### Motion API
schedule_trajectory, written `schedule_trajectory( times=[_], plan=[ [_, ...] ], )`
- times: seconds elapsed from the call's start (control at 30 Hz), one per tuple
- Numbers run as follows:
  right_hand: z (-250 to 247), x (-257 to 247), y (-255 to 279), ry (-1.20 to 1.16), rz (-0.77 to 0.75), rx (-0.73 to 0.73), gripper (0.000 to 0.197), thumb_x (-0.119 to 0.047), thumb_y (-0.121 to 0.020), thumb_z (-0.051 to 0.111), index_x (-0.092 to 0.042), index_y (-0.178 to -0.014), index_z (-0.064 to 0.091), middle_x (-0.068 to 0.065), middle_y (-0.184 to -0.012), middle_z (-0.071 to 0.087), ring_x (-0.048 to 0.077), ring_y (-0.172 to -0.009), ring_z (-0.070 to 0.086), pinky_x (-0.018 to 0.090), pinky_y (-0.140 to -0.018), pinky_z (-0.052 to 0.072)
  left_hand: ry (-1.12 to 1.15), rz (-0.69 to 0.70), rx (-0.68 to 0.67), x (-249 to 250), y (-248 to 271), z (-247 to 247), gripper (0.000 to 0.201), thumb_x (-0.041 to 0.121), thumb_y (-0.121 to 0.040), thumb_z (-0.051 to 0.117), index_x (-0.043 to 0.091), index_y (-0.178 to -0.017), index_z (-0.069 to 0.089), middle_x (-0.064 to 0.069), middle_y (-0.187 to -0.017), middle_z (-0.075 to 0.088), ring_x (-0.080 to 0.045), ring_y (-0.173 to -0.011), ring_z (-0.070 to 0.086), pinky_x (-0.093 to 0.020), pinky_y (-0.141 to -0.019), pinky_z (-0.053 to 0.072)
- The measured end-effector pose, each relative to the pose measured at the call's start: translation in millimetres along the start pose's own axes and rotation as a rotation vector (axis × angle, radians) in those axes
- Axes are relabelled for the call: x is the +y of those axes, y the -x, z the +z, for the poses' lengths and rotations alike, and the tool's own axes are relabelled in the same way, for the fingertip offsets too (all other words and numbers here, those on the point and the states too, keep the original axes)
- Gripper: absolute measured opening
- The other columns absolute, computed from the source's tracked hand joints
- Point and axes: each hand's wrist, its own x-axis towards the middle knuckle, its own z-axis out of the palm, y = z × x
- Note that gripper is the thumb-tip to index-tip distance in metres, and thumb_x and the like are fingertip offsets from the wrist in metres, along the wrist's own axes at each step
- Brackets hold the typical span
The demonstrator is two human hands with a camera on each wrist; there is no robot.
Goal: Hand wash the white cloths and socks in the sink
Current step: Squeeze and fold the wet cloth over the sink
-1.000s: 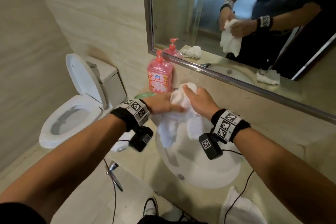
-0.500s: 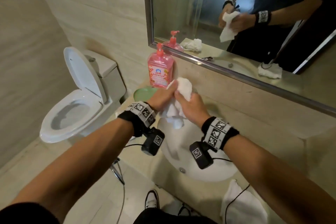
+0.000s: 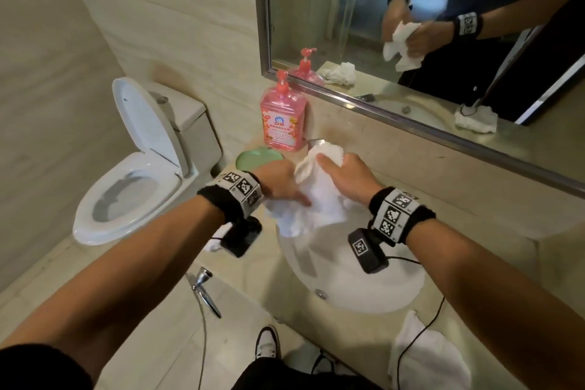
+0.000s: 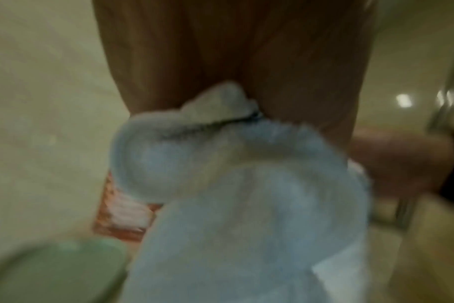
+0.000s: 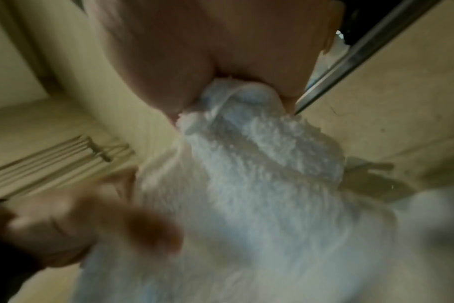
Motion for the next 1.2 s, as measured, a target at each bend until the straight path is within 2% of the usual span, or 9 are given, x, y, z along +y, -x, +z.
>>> schedule_trajectory(
  times=[0.07, 0.17, 0.27, 0.43, 0.6, 0.67, 0.77, 1.07, 1.2],
  plan=[
    [-7.6, 3.5, 4.9, 0.123, -0.121, -0.149, 0.031, -0.045, -0.084, 0.076, -0.018, -0.099, 0.072, -0.002, -0.091, 0.073, 0.015, -0.085, 0.067, 0.027, -0.071, 0.05, -0.317, -0.049, -0.051, -14.1, 3.7, -3.2, 0.027, 0.036, -0.074, 0.074, 0.013, -0.088, 0.069, -0.004, -0.081, 0.071, -0.026, -0.079, 0.067, -0.033, -0.073, 0.056],
    [-10.4, 16.7, 6.8, 0.545, -0.22, -0.387, 0.055, -0.04, -0.074, 0.086, -0.016, -0.119, 0.066, 0.001, -0.108, 0.071, 0.018, -0.097, 0.065, 0.026, -0.081, 0.049, -0.198, -0.035, -0.029, -34.4, 2.8, -1.7, 0.032, 0.02, -0.082, 0.066, 0.011, -0.112, 0.065, -0.012, -0.106, 0.069, -0.034, -0.102, 0.063, -0.034, -0.086, 0.05],
    [-5.8, 35.4, 3.9, 0.899, -0.157, -0.465, 0.047, -0.043, -0.088, 0.071, -0.006, -0.116, 0.062, 0.012, -0.113, 0.067, 0.028, -0.099, 0.062, 0.028, -0.077, 0.043, 0.02, -0.011, -0.029, -49.0, -0.2, -0.2, 0.02, 0.024, -0.089, 0.064, 0.01, -0.103, 0.069, -0.011, -0.103, 0.071, -0.034, -0.101, 0.064, -0.038, -0.09, 0.049],
    [-9.6, 56.6, -4.6, 0.222, 0.171, -0.239, 0.038, -0.038, -0.087, 0.074, -0.004, -0.105, 0.07, 0.009, -0.082, 0.071, 0.017, -0.062, 0.059, 0.024, -0.057, 0.043, 0.397, -0.021, 0.048, -55.8, -1.9, 10.7, 0.041, 0.051, -0.089, 0.062, 0.017, -0.111, 0.071, -0.008, -0.111, 0.071, -0.025, -0.098, 0.066, -0.037, -0.087, 0.052],
    [26.2, 37.8, 4.2, -0.285, 0.193, 0.151, 0.029, -0.028, -0.088, 0.072, -0.016, -0.114, 0.069, -0.003, -0.101, 0.072, 0.009, -0.082, 0.066, 0.02, -0.065, 0.05, 0.83, -0.184, 0.178, -25.2, -10.0, 21.1, 0.055, 0.078, -0.073, 0.054, 0.027, -0.088, 0.068, -0.006, -0.103, 0.073, -0.019, -0.081, 0.067, -0.03, -0.072, 0.051],
    [50.0, 24.3, 9.3, -0.337, 0.13, 0.176, 0.008, -0.027, -0.09, 0.07, -0.023, -0.096, 0.069, -0.014, -0.09, 0.073, 0.001, -0.08, 0.068, 0.017, -0.066, 0.054, 0.929, -0.169, 0.21, -6.8, -18.5, 26.1, 0.058, 0.076, -0.083, 0.044, 0.024, -0.091, 0.067, -0.012, -0.109, 0.071, -0.021, -0.088, 0.067, -0.034, -0.084, 0.052],
    [56.5, 9.3, 1.7, -0.371, 0.114, 0.235, 0.017, -0.026, -0.096, 0.061, -0.029, -0.079, 0.06, -0.017, -0.076, 0.066, -0.002, -0.07, 0.066, 0.012, -0.056, 0.049, 1.066, -0.093, 0.214, 16.1, -27.7, 35.7, 0.059, 0.058, -0.1, 0.036, 0.009, -0.118, 0.064, -0.017, -0.117, 0.068, -0.027, -0.105, 0.066, -0.047, -0.103, 0.048],
    [63.7, 24.2, -14.7, -0.293, 0.232, 0.212, 0.016, -0.034, -0.098, 0.054, -0.021, -0.093, 0.062, 0.0, -0.09, 0.071, 0.005, -0.071, 0.062, 0.02, -0.053, 0.048, 1.137, -0.144, 0.109, 9.7, -39.4, 47.5, 0.049, 0.051, -0.095, 0.044, 0.01, -0.093, 0.071, -0.012, -0.084, 0.073, -0.027, -0.077, 0.066, -0.047, -0.09, 0.052],
    [82.7, 36.4, -8.3, -0.258, 0.253, 0.145, 0.028, -0.043, -0.096, 0.054, -0.022, -0.08, 0.06, -0.009, -0.072, 0.068, 0.002, -0.062, 0.065, 0.018, -0.049, 0.047, 1.163, -0.211, 0.098, -9.4, -48.2, 53.8, 0.048, 0.048, -0.101, 0.041, 0.01, -0.099, 0.069, -0.01, -0.09, 0.073, -0.023, -0.082, 0.069, -0.04, -0.087, 0.056]
  ],
)
